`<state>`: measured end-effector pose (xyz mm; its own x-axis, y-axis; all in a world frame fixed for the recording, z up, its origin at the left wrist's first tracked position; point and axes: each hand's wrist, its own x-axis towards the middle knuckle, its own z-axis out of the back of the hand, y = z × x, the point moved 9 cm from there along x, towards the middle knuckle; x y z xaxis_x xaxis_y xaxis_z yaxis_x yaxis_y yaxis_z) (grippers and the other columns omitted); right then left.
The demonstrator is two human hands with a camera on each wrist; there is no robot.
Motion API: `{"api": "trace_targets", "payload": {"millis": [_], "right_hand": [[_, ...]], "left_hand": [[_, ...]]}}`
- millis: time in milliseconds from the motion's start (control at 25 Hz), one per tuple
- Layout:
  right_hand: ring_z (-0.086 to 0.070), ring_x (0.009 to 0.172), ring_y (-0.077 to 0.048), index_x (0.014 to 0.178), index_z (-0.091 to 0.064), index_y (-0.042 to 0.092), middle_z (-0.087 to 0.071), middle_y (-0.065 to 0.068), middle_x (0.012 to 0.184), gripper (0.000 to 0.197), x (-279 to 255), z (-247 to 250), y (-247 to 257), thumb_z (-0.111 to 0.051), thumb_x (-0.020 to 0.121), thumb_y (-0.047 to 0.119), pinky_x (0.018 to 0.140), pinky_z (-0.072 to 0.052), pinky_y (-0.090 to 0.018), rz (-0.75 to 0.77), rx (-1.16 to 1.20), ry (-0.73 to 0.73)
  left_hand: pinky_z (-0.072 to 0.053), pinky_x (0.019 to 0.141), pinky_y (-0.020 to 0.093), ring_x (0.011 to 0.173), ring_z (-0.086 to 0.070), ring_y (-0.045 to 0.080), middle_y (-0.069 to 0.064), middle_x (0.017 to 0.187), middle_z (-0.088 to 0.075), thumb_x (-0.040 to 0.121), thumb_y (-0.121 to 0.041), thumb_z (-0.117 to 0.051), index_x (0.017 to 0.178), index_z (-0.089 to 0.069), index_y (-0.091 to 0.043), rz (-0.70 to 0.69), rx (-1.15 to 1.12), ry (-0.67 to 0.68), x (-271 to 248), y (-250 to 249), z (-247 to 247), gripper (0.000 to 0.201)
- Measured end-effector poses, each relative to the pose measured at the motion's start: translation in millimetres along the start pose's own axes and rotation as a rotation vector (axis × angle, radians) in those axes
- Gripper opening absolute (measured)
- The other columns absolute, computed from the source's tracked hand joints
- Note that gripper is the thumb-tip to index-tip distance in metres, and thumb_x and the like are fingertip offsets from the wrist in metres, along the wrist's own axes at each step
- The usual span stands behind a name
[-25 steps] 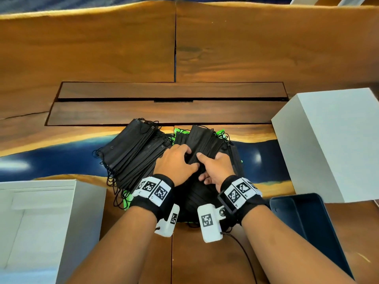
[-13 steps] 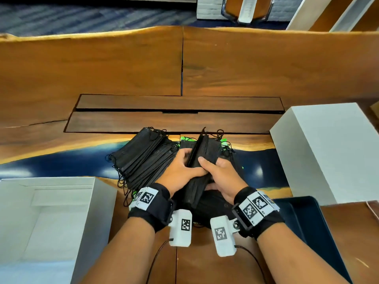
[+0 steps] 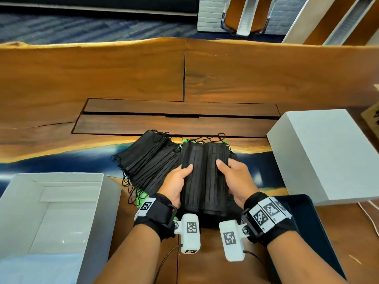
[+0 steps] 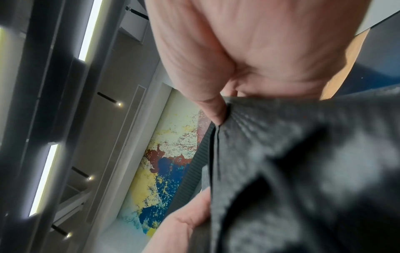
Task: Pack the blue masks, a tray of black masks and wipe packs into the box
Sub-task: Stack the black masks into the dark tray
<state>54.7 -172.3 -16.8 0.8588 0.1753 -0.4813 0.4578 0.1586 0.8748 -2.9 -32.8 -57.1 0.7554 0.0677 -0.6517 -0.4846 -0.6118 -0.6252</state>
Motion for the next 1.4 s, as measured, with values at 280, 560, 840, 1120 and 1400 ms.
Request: {"api": "trace_targets", "payload": {"millis": [280, 560, 840, 1120, 1400], "right_hand": [[-0.067, 0.080, -0.028, 0.087, -0.062, 0.014, -0.071, -0.009, 0.083, 0.012, -7, 21, 23, -0.066, 0.084, 0.025, 0.077, -0.057, -0.047, 0.233, -0.253, -0.283], [-0.069, 0.086, -0.019, 0.121, -0.053, 0.015, -0.066, -0.006, 0.104, 0.029, -11, -45, -7, -0.062, 0.093, 0.022, 0.067, -0.061, -0.034, 0.004, -0.095, 0.122], [-0.063, 0.101, -0.014, 0.116, -0.051, 0.021, -0.064, 0.000, 0.110, 0.041, 2, -6, -27, -0.071, 0.085, 0.037, 0.085, -0.054, -0.034, -0.039, -0.175, 0.009], [-0.070, 0.098, -0.018, 0.115, -0.061, 0.017, -0.073, -0.003, 0.107, 0.038, -5, -32, -31, -0.077, 0.081, 0.017, 0.087, -0.058, -0.042, -0.019, -0.083, 0.219], [-0.071, 0.093, -0.027, 0.108, -0.055, 0.007, -0.072, -0.014, 0.102, 0.033, -2, -31, -37, -0.075, 0.082, 0.011, 0.083, -0.059, -0.046, -0.073, 0.008, 0.145]], "left_hand": [[-0.055, 0.088, 0.047, 0.102, -0.068, 0.029, 0.012, 0.110, -0.072, 0.103, -0.028, -0.046, 0.123, -0.062, -0.020, -0.055, 0.009, -0.028, -3, -2, 3, 0.027], [-0.053, 0.092, 0.055, 0.108, -0.065, 0.034, 0.018, 0.120, -0.065, 0.079, -0.050, -0.076, 0.121, -0.055, -0.016, 0.048, -0.069, 0.013, -3, 14, -1, 0.058], [-0.057, 0.081, 0.041, 0.097, -0.071, 0.028, 0.013, 0.103, -0.075, 0.101, -0.034, -0.050, 0.119, -0.065, -0.008, -0.067, -0.041, -0.075, -1, 2, 8, 0.036], [-0.056, 0.088, 0.042, 0.101, -0.071, 0.029, 0.017, 0.110, -0.073, 0.095, -0.030, -0.061, 0.114, -0.068, -0.006, -0.084, -0.010, -0.036, 5, 3, 5, 0.032], [-0.055, 0.091, 0.050, 0.099, -0.071, 0.031, 0.014, 0.104, -0.075, 0.092, -0.028, -0.067, 0.110, -0.070, -0.008, -0.123, 0.025, -0.109, 12, 3, 24, 0.028]]}}
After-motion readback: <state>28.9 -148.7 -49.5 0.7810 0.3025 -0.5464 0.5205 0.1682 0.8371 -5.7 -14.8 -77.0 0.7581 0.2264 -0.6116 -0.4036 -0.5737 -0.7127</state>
